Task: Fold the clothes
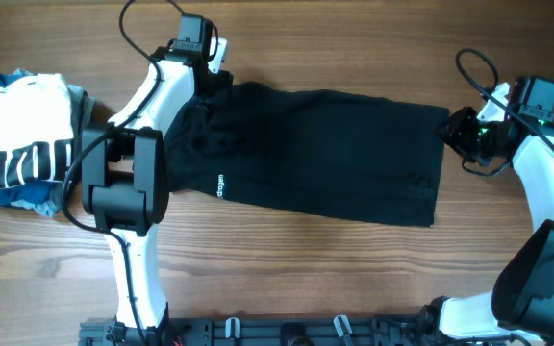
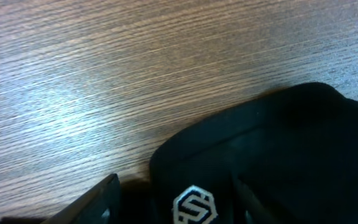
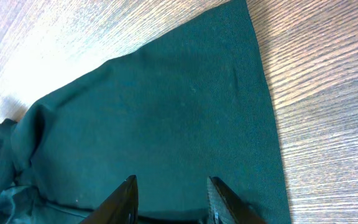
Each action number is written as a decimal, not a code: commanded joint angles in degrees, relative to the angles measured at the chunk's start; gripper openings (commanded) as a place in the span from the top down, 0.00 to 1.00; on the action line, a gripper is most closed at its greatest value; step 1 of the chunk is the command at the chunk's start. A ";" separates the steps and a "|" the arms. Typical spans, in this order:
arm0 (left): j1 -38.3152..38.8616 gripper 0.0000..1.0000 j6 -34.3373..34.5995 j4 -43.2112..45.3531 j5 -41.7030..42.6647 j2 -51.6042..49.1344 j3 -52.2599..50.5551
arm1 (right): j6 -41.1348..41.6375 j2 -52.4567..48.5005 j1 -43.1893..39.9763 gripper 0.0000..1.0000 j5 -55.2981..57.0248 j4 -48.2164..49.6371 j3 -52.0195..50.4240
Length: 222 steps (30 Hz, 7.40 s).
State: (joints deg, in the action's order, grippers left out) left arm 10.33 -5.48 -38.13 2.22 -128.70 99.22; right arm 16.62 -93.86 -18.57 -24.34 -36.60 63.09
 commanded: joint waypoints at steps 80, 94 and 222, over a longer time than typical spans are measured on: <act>-0.85 0.96 -0.28 -20.33 3.54 15.98 0.00 | 1.33 -5.99 -6.38 0.96 -13.92 7.48 -0.31; -1.25 0.84 -0.33 -25.59 4.94 15.45 -9.44 | 0.44 -5.99 -6.38 0.60 4.11 -4.92 -0.33; 16.81 0.57 6.38 -10.82 14.01 22.84 -20.35 | 5.99 5.18 26.47 0.39 7.39 3.04 -2.56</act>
State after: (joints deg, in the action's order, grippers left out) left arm 22.61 -1.89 -50.00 16.75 -103.79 78.91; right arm 23.68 -89.67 7.92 -17.47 -33.47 59.66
